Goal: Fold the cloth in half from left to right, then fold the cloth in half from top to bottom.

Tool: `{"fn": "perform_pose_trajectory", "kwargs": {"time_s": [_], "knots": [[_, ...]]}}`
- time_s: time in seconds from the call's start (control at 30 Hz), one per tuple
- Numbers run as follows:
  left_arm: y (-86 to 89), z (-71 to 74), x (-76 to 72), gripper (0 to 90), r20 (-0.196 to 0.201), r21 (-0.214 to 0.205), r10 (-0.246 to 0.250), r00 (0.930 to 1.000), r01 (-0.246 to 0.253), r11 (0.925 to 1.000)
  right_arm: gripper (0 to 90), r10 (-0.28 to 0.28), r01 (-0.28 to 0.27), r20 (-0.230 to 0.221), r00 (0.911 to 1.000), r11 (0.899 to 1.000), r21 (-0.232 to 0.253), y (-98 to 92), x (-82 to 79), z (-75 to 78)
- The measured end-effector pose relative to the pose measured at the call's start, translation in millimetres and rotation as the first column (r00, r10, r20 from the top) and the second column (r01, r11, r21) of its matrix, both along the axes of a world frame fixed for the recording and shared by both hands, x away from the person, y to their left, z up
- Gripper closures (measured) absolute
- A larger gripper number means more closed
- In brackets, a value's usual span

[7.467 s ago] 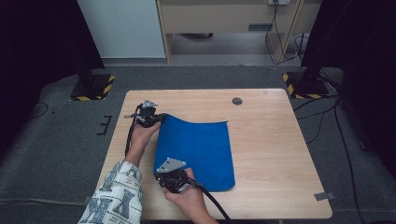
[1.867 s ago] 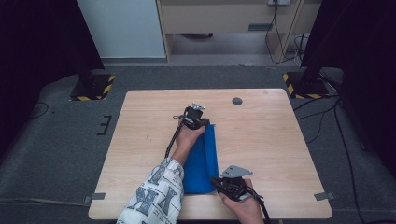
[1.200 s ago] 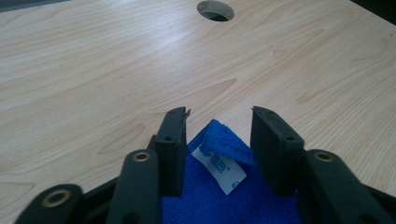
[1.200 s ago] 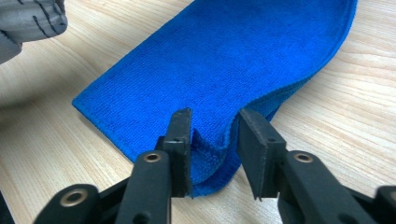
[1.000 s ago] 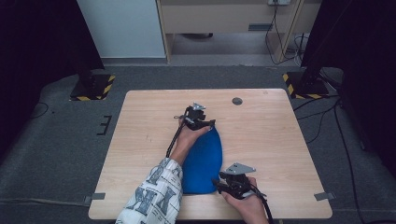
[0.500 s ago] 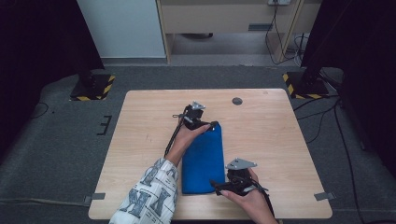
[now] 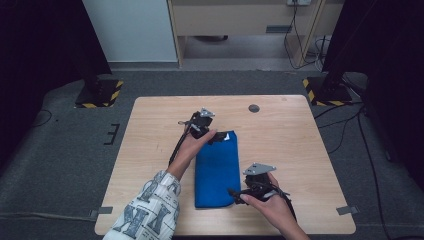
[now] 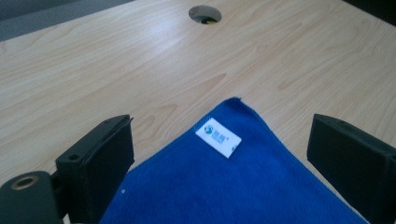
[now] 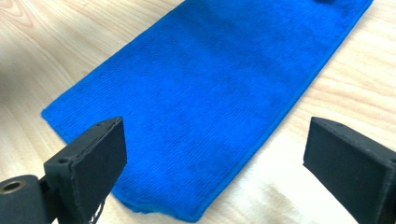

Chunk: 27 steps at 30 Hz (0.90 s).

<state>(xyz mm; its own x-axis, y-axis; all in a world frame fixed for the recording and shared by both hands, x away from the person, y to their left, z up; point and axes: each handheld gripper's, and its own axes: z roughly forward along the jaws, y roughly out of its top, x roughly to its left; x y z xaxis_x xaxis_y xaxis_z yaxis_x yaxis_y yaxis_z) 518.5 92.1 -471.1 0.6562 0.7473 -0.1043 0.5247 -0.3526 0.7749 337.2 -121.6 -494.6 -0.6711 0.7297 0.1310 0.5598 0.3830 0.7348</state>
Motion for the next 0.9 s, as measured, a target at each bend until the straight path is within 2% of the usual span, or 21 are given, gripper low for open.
{"fn": "perform_pose_trajectory", "kwargs": {"time_s": [0.13, 0.33, 0.4, 0.57, 0.73, 0.8, 0.87, 0.9], "knots": [[7.4, 2.5, -8.5, 6.5, 0.013, 0.002, -0.009, 0.9999, 0.009, 1.0, 7.4, -0.005, 0.005, 0.004, 1.0, 1.0, -0.004, -1.9, 7.0, 2.3], [19.3, 1.3, -19.1, 6.5, 0.012, 0.019, -0.008, 0.9999, 0.008, 0.9998, 11.9, -0.025, 0.025, 0.018, 0.9995, 1.0, 0.01, -2.7, 26.1, 6.8], [23.1, 0.8, -21.8, 6.5, 0.013, 0.02, -0.007, 0.9999, 0.007, 0.9998, 12.5, -0.024, 0.024, 0.031, 0.9992, 1.0, 0.008, -2.6, 32.3, 7.3], [31.7, 0.4, -27.4, 6.5, 0.01, 0.038, -0.016, 0.9998, 0.016, 0.9991, 14.1, -0.034, 0.034, 0.029, 0.999, 0.999, -0.016, -0.2, 49.9, 9.3], [44.0, -0.5, -27.3, 9.0, 0.018, 0.049, 0.015, 0.9997, -0.016, 0.9987, 16.7, -0.034, 0.035, 0.043, 0.9985, 0.999, -0.028, 2.1, 69.0, 16.2], [50.8, -1.0, -24.5, 9.1, 0.016, 0.044, 0.037, 0.9992, -0.037, 0.9983, 17.7, -0.036, 0.037, 0.047, 0.9983, 0.999, -0.028, 3.1, 78.4, 19.2], [56.8, -2.0, -20.7, 14.6, 0.011, 0.028, 0.048, 0.9988, -0.049, 0.9984, 19.5, -0.034, 0.036, 0.057, 0.9978, 0.999, -0.036, 4.8, 92.2, 23.2], [58.7, -2.6, -19.0, 14.5, 0.008, 0.024, 0.051, 0.9987, -0.051, 0.9984, 20.1, -0.031, 0.033, 0.056, 0.998, 0.999, -0.034, 5.5, 99.2, 24.6]]}}
